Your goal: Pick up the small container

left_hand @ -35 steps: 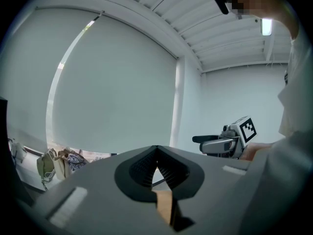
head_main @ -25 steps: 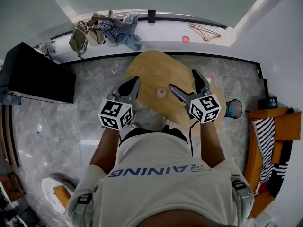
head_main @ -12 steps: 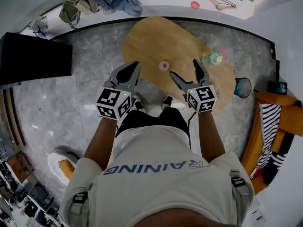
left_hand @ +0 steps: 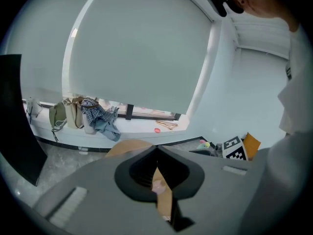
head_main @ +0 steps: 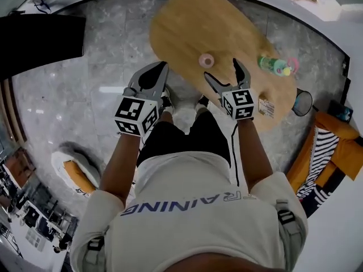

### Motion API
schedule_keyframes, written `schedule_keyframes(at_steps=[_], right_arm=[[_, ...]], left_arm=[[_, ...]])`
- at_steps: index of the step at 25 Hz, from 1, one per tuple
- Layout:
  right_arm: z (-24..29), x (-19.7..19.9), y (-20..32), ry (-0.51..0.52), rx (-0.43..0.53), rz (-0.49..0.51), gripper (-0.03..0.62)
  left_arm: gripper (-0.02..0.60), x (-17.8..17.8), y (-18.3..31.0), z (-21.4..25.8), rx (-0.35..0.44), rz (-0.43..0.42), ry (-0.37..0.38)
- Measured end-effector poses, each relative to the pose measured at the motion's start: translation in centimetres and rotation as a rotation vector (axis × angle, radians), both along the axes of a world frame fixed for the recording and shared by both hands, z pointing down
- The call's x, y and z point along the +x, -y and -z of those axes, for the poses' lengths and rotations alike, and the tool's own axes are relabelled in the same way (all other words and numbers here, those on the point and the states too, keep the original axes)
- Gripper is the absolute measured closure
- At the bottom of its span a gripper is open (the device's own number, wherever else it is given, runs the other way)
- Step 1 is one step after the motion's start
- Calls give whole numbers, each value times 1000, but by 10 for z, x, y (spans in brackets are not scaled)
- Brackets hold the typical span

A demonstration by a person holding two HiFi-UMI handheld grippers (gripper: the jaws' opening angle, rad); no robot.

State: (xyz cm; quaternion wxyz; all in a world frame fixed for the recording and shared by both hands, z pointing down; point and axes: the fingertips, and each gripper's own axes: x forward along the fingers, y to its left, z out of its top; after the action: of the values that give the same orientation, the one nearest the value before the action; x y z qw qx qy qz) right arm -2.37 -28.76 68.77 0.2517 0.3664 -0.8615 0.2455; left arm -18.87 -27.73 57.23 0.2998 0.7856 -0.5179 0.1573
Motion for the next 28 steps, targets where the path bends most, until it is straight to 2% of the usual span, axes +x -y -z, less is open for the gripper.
schedule_keyframes(at_steps=[4,8,13,19,28], right_arm=[[-15,-15,3,9,-20,12,92],[-20,-1,-14,-32,-59,21,85],[-42,6,5,-33,-35,20,83],[-97,-11,8,-38,-36,46,75],[-178,-23,10,-65,-29,32,74]], left_arm=[[581,-19,8,-19,-6,56,-18],[581,-23,8,-12,-12,99,-47],[581,-7,28,-21,26,65,-50],[581,-1,22,-73,-11,57,-65],[581,-12,21,-137,-26,64,-30]])
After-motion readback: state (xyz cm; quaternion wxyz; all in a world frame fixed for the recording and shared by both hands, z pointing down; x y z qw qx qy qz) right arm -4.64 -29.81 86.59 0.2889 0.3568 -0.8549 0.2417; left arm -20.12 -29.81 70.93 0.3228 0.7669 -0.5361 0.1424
